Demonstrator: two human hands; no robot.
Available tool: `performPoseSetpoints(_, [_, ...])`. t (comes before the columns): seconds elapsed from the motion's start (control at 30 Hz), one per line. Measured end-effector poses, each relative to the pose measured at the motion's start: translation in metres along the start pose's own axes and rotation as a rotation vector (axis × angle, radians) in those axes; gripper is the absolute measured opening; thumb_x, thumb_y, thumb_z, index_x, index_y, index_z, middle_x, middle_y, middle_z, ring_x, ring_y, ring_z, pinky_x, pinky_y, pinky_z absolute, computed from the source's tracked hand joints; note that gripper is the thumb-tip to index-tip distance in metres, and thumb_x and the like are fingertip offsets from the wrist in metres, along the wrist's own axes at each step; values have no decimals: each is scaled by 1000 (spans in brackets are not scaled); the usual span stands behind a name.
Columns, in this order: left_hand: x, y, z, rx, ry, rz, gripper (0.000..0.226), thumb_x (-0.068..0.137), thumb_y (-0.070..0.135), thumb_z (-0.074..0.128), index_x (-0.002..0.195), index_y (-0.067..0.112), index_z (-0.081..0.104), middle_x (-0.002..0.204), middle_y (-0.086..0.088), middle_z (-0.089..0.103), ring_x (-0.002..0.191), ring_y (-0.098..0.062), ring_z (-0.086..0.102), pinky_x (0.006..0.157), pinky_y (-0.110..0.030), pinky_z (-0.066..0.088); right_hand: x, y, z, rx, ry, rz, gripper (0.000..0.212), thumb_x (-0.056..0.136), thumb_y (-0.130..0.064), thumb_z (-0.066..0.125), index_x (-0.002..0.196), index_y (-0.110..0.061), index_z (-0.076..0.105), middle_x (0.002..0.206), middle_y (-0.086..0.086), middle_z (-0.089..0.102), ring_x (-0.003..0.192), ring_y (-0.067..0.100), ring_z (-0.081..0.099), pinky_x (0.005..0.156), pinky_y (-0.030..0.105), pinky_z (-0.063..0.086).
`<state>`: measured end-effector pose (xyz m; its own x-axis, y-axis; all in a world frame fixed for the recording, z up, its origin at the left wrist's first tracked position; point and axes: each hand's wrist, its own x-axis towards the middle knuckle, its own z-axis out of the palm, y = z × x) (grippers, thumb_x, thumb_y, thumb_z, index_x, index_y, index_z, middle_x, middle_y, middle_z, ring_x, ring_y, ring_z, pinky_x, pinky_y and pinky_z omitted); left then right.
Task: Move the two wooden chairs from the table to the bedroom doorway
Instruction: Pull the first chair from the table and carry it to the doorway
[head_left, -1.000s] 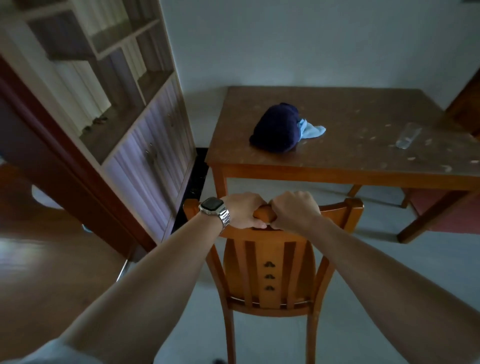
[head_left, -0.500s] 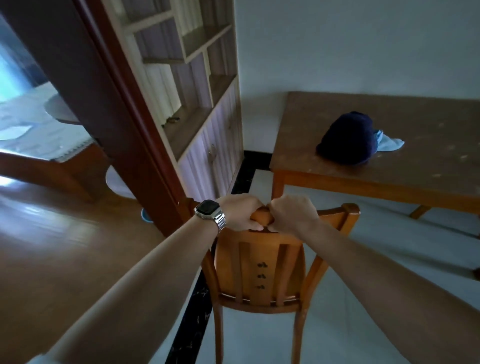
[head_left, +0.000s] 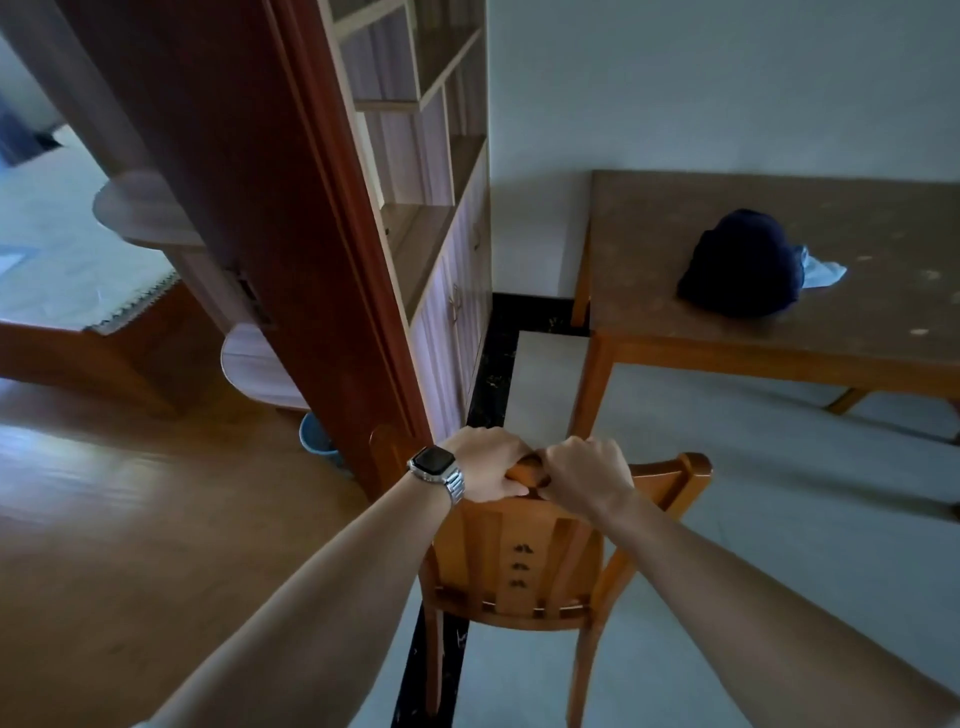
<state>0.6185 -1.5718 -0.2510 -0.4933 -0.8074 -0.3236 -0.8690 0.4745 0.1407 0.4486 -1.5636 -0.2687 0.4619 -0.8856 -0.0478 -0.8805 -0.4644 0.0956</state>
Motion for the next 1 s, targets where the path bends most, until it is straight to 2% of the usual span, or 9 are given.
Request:
performPoseSetpoints(0.27, [3, -15, 13, -23, 4, 55, 37, 104, 47, 59, 128, 20, 66, 114, -2, 72, 104, -28, 71, 81, -31, 51, 1, -10, 12, -9, 39, 38, 22, 97, -38, 55, 92, -26, 72, 77, -2, 72, 71, 23, 72, 56, 30, 37])
performPoseSetpoints(0.5, [-7, -10, 21, 27, 5, 87, 44, 104, 50, 56, 137, 20, 61, 122, -5, 71, 108, -30, 70, 76, -31, 42, -12, -19, 13, -4, 52, 51, 24, 98, -42, 57, 94, -23, 71, 78, -1, 72, 73, 24, 73, 57, 31, 38])
performPoseSetpoints(0.6, [-20, -3, 26, 26, -15, 84, 44, 104, 49, 57, 136, 20, 59, 122, -5, 71, 106, -30, 71, 76, -32, 47, -25, -27, 16, -9, 50, 36, 24, 99, -43, 56, 97, -23, 70, 79, 0, 72, 74, 25, 73, 57, 31, 39])
performPoseSetpoints(0.67, [-30, 7, 31, 5, -63, 50, 45, 103, 51, 57, 136, 20, 59, 120, -4, 71, 105, -28, 71, 83, -35, 55, -38, -33, 19, -18, 46, 16, 24, 100, -43, 55, 97, -24, 69, 81, 0, 73, 76, 24, 74, 57, 30, 39])
performPoseSetpoints(0.73, [-43, 20, 38, -28, -156, -9, 44, 102, 51, 58, 131, 18, 62, 110, -4, 71, 99, -27, 70, 85, -37, 58, -54, -41, 22, -3, 14, -12, 24, 101, -41, 54, 95, -22, 67, 78, -1, 71, 72, 21, 72, 55, 29, 38])
performPoseSetpoints(0.87, [-72, 48, 57, -226, -312, -108, 25, 96, 40, 65, 105, 17, 66, 92, -4, 70, 77, -22, 61, 70, -35, 50, -95, -65, 32, 85, -103, -38, 26, 101, -37, 58, 82, -20, 59, 61, -7, 51, 53, 14, 55, 50, 26, 38])
performPoseSetpoints(0.93, [-88, 66, 69, -266, -361, -141, 16, 92, 32, 69, 93, 17, 65, 85, -1, 70, 71, -19, 60, 66, -30, 48, -119, -76, 41, 181, -165, -35, 22, 99, -36, 61, 85, -19, 61, 60, -8, 46, 53, 14, 54, 47, 23, 34])
performPoseSetpoints(1.0, [-103, 82, 81, -253, -377, -163, 16, 89, 28, 72, 94, 12, 73, 78, 3, 71, 66, -14, 61, 59, -25, 46, -140, -86, 47, 303, -242, -19, 19, 95, -35, 66, 94, -17, 65, 64, -6, 51, 54, 13, 54, 45, 23, 33])
